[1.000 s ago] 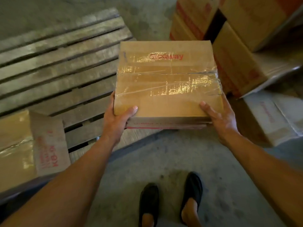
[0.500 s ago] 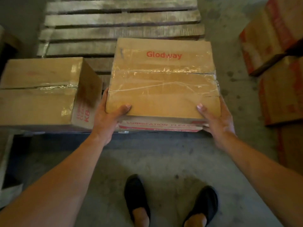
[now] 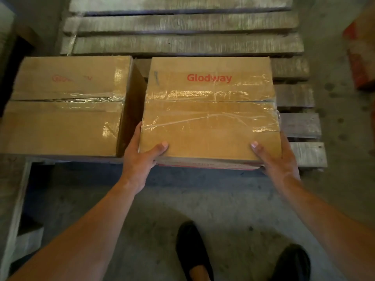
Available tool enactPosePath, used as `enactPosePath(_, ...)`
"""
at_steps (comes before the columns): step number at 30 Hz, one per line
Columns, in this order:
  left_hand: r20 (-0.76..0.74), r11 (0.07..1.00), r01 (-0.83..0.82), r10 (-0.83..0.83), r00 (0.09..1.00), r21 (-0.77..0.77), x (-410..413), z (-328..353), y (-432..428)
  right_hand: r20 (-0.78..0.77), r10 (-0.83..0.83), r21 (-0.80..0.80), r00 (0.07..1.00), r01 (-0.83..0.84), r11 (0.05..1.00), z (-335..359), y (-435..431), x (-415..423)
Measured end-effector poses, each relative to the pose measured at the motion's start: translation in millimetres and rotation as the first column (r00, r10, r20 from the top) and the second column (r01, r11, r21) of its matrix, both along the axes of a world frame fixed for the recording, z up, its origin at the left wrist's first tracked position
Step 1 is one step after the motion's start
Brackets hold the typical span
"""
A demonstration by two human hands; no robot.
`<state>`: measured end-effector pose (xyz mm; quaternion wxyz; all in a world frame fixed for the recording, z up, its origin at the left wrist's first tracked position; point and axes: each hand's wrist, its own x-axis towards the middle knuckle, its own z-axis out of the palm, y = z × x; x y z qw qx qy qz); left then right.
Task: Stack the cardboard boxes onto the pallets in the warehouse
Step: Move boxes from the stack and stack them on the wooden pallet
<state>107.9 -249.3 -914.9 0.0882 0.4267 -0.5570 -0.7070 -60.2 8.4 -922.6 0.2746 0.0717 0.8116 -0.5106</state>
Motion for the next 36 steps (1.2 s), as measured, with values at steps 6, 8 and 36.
enactPosePath(6,0.265,0.921,-0.004,0.116,0.957,-0.389,-7.3,1.5,-9.7,-0.026,0.005,0.016,1.000,-0.004,1.000,-15.0,-26.1,13.8)
enactPosePath(8,0.450,0.801,0.100,0.224,0.865,-0.590,-10.7,6.3,0.0,-0.021,-0.015,0.014,1.000,0.015,1.000,-14.2,-31.3,16.6)
enactPosePath(36,0.702,0.711,0.427,0.132,0.699,-0.559,4.3,18.1,-24.1,0.035,0.085,0.104,0.996,-0.088,0.991,-14.9,-38.1,22.7)
